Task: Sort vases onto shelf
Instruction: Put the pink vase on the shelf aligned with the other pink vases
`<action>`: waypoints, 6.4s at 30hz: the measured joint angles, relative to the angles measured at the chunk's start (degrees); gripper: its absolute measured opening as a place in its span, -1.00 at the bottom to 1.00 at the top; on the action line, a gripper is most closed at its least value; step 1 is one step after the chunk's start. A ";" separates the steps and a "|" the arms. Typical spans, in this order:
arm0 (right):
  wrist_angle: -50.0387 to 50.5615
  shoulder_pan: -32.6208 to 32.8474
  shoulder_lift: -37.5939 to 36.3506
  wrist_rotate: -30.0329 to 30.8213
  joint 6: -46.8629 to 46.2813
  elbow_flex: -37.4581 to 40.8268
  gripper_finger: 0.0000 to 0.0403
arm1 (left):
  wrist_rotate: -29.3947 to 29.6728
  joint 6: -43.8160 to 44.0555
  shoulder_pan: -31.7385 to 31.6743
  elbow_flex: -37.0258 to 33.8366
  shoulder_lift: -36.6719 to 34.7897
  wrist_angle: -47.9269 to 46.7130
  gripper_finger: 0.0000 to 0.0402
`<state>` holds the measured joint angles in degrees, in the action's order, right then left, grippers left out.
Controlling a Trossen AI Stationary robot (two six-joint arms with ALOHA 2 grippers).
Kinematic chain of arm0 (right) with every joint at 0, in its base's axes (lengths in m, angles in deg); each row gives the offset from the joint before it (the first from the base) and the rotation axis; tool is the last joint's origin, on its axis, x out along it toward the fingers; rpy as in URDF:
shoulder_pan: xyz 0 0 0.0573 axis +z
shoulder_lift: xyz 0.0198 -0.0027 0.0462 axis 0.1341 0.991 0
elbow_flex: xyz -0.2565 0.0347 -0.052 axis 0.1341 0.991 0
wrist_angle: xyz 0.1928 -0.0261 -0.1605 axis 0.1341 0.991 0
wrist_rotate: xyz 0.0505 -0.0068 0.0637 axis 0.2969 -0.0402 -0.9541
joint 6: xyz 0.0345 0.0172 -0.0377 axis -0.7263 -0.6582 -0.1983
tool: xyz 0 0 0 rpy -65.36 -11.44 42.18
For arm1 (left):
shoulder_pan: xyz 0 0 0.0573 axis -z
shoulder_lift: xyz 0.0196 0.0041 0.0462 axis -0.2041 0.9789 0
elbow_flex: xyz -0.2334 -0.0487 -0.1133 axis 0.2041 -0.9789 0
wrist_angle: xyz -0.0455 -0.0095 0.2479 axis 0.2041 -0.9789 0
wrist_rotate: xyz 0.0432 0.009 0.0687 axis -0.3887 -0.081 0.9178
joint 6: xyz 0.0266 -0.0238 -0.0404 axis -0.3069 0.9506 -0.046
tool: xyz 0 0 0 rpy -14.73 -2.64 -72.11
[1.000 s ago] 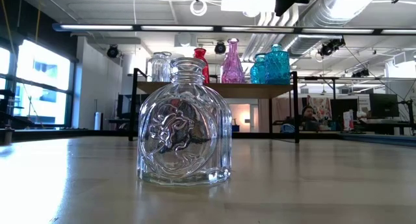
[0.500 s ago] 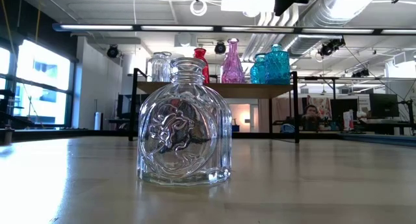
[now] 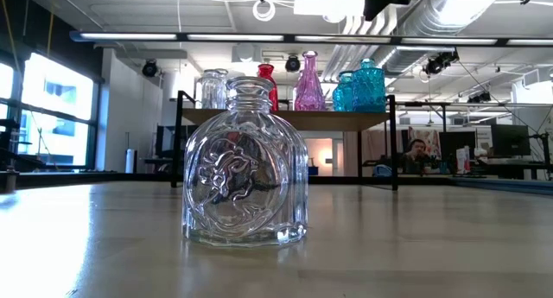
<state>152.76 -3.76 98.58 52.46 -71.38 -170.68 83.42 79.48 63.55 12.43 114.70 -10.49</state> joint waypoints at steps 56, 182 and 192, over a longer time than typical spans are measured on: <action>-0.02 0.00 0.00 0.00 0.22 0.00 -0.77 | -0.94 1.94 -0.42 0.00 4.96 0.64 -0.95; -47.54 15.21 15.80 5.63 25.70 0.00 -0.21 | 4.64 -84.29 -52.57 3.58 -19.65 33.48 -1.00; -47.26 15.21 15.87 8.11 25.77 0.00 -0.27 | 2.98 -85.03 -52.61 3.61 -19.65 36.64 -1.00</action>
<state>105.51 11.46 114.45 60.57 -45.61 -170.68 86.39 -5.55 10.94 16.03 95.05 26.16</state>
